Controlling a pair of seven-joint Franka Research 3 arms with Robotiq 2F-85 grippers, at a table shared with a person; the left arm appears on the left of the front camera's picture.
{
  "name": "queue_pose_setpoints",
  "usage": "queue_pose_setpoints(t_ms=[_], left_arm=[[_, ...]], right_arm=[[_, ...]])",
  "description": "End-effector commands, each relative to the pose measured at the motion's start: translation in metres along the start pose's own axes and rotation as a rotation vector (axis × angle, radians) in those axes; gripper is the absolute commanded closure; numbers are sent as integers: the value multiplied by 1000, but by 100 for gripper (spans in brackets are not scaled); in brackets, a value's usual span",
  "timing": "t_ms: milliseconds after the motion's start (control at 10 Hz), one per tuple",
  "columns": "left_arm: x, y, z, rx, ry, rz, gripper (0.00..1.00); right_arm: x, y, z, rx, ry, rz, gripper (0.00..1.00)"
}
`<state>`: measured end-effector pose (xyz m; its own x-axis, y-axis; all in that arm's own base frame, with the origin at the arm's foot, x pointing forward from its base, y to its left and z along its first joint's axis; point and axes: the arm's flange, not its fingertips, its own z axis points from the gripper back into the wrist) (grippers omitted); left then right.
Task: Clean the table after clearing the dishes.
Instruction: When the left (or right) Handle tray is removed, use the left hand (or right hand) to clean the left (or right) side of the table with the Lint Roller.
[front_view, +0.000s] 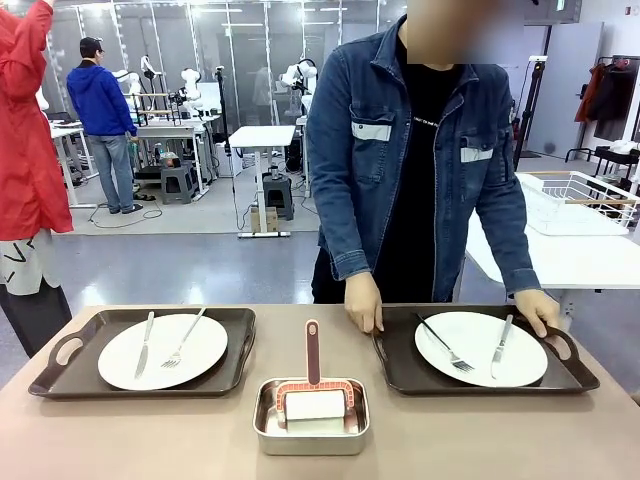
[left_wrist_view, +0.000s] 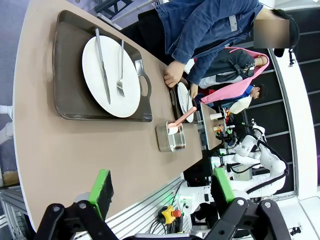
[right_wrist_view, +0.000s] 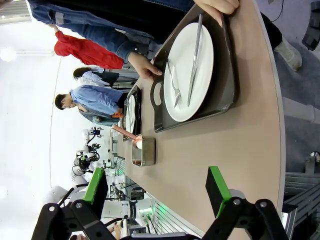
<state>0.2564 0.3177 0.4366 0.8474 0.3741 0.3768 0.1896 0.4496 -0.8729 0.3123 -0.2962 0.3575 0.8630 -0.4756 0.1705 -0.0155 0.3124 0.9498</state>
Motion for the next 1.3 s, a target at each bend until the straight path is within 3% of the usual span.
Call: queue_pose_setpoints(t_ms=[0,1200], left_arm=[[-1,-1,3,-8,-8,-6,0],[-1,-1,3,-8,-8,-6,0]], right_arm=[[1,2,0,4,-6,5,0],[1,2,0,4,-6,5,0]])
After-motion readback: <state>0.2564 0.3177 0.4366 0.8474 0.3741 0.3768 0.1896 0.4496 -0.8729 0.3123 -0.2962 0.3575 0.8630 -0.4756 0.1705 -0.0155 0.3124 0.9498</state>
